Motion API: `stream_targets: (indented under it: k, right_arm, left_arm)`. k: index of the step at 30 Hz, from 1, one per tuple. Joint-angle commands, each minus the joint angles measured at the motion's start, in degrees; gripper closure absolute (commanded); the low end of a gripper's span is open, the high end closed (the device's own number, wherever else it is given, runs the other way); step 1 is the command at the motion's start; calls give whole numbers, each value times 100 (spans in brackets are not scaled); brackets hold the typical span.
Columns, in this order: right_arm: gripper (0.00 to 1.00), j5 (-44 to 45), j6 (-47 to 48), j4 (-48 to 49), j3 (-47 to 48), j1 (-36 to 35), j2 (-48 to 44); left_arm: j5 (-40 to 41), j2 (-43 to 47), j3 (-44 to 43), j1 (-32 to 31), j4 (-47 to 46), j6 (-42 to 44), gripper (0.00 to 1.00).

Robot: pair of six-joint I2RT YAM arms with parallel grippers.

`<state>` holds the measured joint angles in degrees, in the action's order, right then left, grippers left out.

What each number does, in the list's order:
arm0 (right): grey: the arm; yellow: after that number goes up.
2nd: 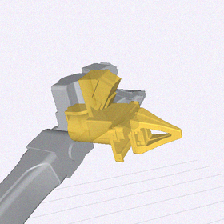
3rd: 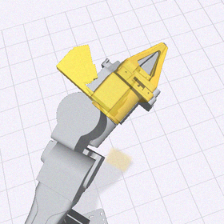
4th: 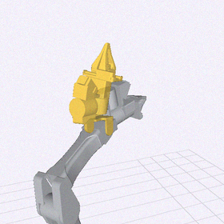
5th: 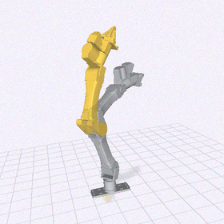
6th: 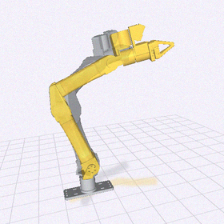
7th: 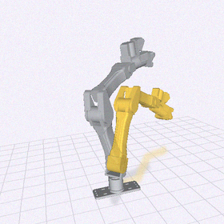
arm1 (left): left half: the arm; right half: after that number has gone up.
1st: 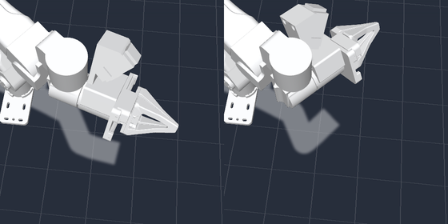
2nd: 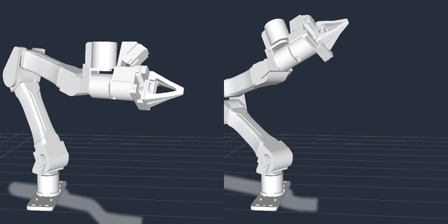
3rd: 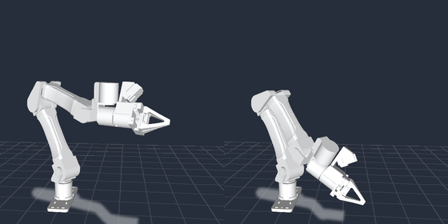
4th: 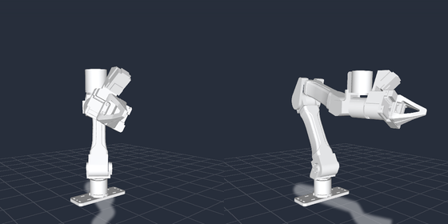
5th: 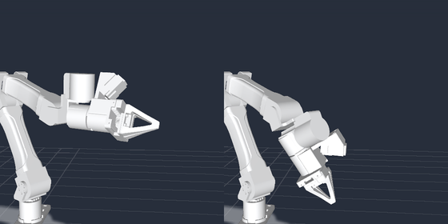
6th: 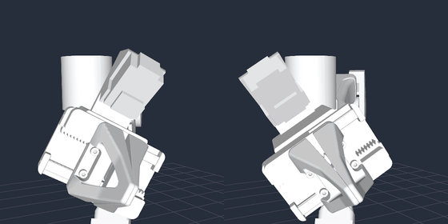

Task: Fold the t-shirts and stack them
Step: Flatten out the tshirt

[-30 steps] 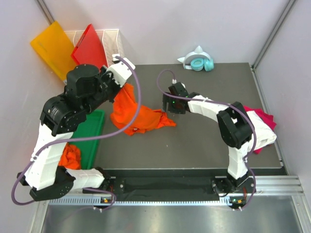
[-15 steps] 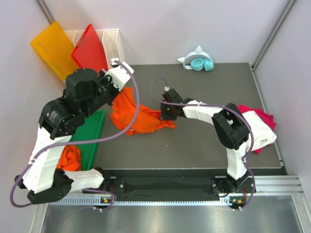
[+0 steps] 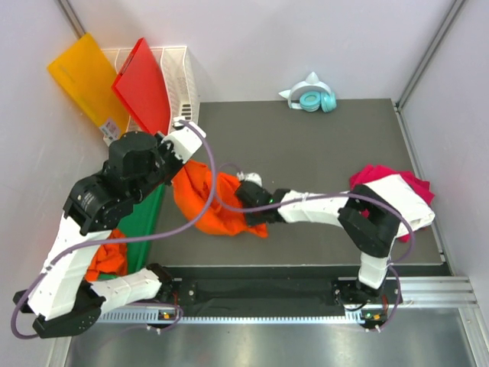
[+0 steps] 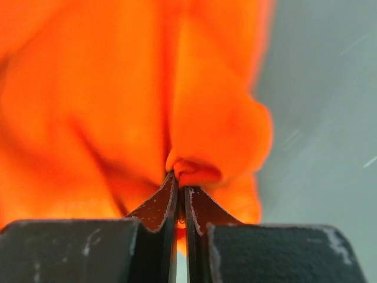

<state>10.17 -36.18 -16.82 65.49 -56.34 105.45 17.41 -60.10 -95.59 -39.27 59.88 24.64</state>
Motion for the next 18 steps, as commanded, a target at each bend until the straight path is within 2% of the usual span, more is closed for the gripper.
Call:
stream_targets:
  k: [1,5,14,17,18]
  right_arm:
    - [100,651,-134,-445,-247,-930,-727]
    - [100,626,-205,-586,-204,-1826,-763]
    - [100,-472,41,-76,481,-2557,212]
    - [100,-70,-29,-216,499,-2488,82]
    - [90,280,-73,-269,473,-2427,-154]
  left_arm:
    - [289,384,382,94,-389,-56,100]
    - [535,700,927,139,-424,14,100]
    - [1010,947,1656,279,-503,111,100]
    - [1124,1000,1859,332,-556,120,100]
    - [1124,1017,1895,358,-573,120,100]
